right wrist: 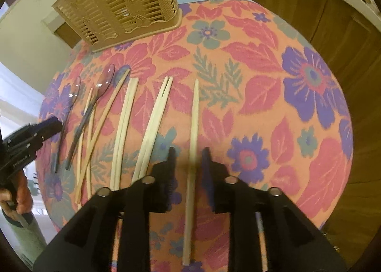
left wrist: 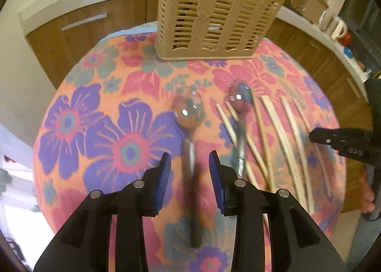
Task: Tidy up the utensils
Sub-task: 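Close the right gripper on one chopstick while the left gripper grasps a spoon, then lift the chopstick and spoon over the basket and open both grippers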
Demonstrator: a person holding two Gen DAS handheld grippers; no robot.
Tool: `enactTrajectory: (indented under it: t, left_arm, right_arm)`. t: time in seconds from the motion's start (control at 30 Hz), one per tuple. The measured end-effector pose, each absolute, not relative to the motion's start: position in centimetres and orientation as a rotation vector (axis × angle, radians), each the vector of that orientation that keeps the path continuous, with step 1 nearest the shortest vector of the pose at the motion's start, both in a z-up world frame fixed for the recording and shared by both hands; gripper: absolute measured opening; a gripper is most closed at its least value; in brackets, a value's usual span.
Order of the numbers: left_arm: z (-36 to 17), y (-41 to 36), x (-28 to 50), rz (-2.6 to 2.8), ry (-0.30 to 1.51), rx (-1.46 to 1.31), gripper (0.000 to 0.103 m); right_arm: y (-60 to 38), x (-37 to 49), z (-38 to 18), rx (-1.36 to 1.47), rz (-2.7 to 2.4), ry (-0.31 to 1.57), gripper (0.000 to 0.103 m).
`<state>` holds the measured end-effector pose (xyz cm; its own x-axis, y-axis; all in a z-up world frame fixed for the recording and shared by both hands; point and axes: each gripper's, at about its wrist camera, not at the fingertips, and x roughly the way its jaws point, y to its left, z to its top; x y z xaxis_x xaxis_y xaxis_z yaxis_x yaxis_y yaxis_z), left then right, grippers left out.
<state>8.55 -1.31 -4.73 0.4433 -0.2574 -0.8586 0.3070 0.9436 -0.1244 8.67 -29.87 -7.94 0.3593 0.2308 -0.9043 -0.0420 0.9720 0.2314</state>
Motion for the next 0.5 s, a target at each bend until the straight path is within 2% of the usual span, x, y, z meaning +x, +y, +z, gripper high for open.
enactTrajectory:
  t: [0.1, 0.2, 0.23, 0.27, 0.37, 0.4, 0.43, 0.5]
  left_arm:
    - [-5.3, -2.2, 9.7, -0.355, 1.096, 0.104, 0.032]
    - [-5.4, -3.3, 10.3, -0.358, 1.093, 0.166, 0.033]
    - [-5.4, -3.6, 10.3, -0.354, 1.092, 0.184, 0.033]
    - [-5.5, -4.0, 10.4, -0.347, 1.089, 0.212, 0.031]
    - [-5.6, -5.0, 10.4, -0.325, 1.071, 0.276, 0.022]
    - [-5.6, -5.2, 10.5, -0.323, 1.063, 0.280, 0.014]
    - [-5.7, -5.2, 10.5, -0.317, 1.055, 0.283, 0.011]
    - [-5.7, -5.2, 10.5, -0.310, 1.036, 0.275, 0.010]
  right_arm:
    - [-30.0, 9.8, -8.0, 0.162, 0.184, 1.216, 0.042]
    - [-29.9, 11.0, -8.0, 0.137, 0.181, 1.238, 0.044]
    - [-29.7, 11.2, -8.1, 0.125, 0.183, 1.243, 0.041]
    - [-29.5, 11.4, -8.1, 0.111, 0.180, 1.248, 0.031]
    - [-28.2, 11.9, -8.0, 0.018, 0.165, 1.259, 0.011]
    - [-27.6, 11.9, -7.9, -0.009, 0.163, 1.259, 0.007]
    - [-27.2, 12.0, -7.9, -0.023, 0.166, 1.257, 0.004]
    - [-26.5, 12.0, -7.7, -0.036, 0.180, 1.250, 0.004]
